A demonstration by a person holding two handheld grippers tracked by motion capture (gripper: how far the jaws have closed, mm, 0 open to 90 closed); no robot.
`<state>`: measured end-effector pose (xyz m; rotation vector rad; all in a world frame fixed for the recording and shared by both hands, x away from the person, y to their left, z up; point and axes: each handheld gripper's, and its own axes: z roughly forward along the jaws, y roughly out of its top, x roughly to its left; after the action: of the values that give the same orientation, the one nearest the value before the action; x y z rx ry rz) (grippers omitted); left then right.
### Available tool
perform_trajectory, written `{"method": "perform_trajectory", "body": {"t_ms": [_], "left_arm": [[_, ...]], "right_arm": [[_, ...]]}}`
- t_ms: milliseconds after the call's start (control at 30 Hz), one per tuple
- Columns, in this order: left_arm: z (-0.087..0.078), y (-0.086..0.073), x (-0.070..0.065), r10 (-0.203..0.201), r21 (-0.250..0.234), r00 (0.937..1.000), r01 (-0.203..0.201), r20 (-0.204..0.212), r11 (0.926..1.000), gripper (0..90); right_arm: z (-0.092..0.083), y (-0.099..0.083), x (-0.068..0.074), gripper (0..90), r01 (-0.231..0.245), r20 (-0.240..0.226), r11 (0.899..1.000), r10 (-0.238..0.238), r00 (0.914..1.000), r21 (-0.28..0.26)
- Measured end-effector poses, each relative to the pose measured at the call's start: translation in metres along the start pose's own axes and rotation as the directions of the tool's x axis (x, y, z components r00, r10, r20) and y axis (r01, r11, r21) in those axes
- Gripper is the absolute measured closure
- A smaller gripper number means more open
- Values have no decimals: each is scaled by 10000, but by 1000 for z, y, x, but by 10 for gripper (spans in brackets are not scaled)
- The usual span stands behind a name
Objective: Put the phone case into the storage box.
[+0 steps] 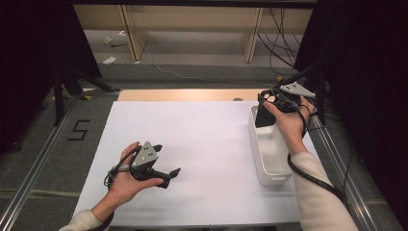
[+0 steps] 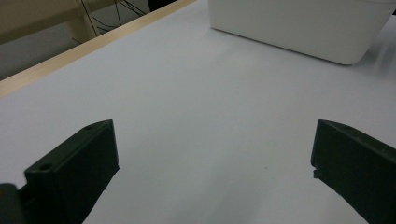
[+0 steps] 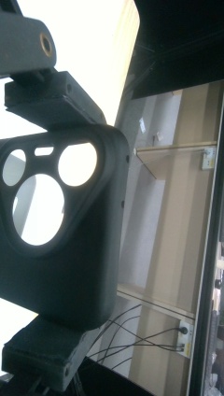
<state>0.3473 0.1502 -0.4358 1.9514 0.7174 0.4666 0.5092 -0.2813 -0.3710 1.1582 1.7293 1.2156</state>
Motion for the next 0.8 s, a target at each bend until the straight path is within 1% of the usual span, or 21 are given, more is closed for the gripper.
{"method": "perform_trajectory", "body": {"t_ms": [233,800], "left_arm": [[0,0,0,-2,2,10000,2,0,10000,6],[0,0,0,-32,2,10000,32,14,10000,8]], "right_arm": [[7,-2,2,156,96,-9,9997,-96,10000,222],[16,-6,4,155,88,6,9983,-89,10000,568]]}}
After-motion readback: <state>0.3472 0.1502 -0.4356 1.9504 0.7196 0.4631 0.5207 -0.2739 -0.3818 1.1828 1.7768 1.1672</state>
